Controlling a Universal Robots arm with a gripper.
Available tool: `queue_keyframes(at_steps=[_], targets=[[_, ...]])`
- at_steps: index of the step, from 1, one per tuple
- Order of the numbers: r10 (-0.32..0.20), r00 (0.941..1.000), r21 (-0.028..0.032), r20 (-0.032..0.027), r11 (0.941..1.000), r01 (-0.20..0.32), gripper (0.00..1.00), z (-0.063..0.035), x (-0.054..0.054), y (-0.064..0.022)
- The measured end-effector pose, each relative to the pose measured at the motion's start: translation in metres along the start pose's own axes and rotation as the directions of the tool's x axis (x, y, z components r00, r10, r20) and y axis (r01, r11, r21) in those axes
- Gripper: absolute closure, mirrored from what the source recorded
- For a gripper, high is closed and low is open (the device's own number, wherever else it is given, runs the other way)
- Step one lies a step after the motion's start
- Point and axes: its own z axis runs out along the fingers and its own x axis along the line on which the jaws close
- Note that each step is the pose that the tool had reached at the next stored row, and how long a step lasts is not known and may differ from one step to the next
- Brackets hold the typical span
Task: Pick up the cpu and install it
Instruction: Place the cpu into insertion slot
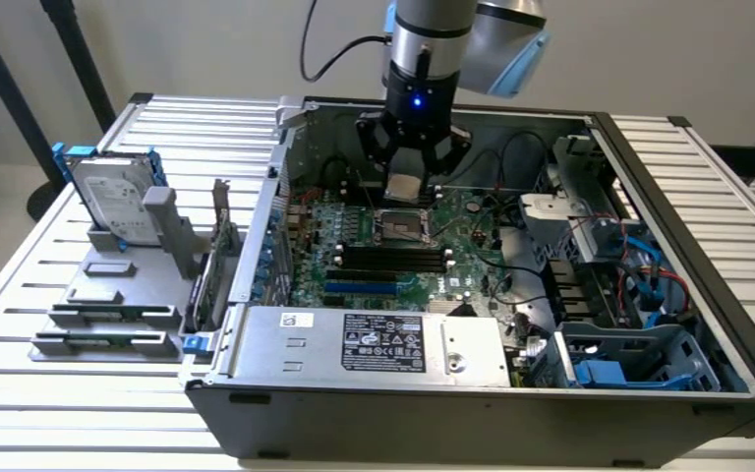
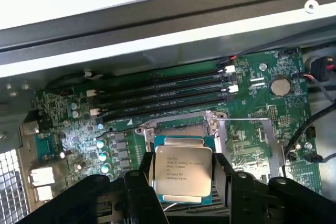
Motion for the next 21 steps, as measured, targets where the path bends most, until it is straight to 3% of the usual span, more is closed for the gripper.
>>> queue_keyframes(at_steps=[5, 10, 16, 21], targets=[[0.09, 0.9959, -0.0033, 0.0045, 0.9959, -0.09, 0.45, 0.0022, 0.0, -0.0001], [0.18, 0.9837, -0.0071, 0.0087, 0.9837, -0.18, 0.45, 0.0048, 0.0, -0.0002], [0.286, 0.9581, -0.012, 0.0133, 0.9582, -0.286, 0.45, 0.0083, 0.0, -0.0004], [0.372, 0.9282, -0.0166, 0.0167, 0.9283, -0.372, 0.45, 0.0115, 0.0, -0.0006]])
